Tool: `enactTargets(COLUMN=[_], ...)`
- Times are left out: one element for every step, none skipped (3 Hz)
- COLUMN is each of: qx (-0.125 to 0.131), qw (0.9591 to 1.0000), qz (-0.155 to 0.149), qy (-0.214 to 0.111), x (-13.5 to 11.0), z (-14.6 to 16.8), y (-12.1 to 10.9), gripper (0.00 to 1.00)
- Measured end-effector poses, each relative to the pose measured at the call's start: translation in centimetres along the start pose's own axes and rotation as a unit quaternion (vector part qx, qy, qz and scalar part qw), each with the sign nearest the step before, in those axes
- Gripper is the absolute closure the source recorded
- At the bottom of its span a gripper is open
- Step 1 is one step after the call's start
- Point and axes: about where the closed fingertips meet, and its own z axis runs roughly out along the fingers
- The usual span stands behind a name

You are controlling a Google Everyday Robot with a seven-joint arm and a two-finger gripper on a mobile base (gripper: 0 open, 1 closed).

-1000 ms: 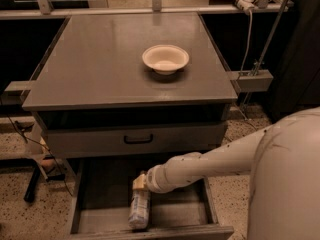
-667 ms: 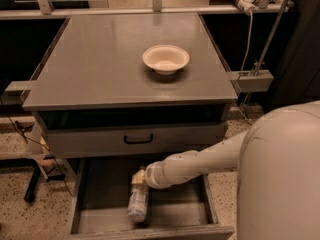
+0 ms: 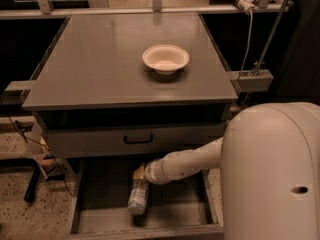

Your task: Place blue plastic bottle into middle drawer

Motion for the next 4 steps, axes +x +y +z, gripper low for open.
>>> enactTargets(qx=[0.005, 0.015, 0.015, 0.015], qw=[0.9999, 0.9997, 0.9997, 0.9997], qz=[0.01, 0.017, 0.017, 0.017], qy=[0.001, 0.011, 0.011, 0.011], x=[-0.1, 0.6, 0.6, 0.6], z=[1.6, 2.5, 2.5, 2.5], y=[-1.3, -2.4, -2.4, -2.4], gripper=[1.0, 1.0, 0.8, 0.57])
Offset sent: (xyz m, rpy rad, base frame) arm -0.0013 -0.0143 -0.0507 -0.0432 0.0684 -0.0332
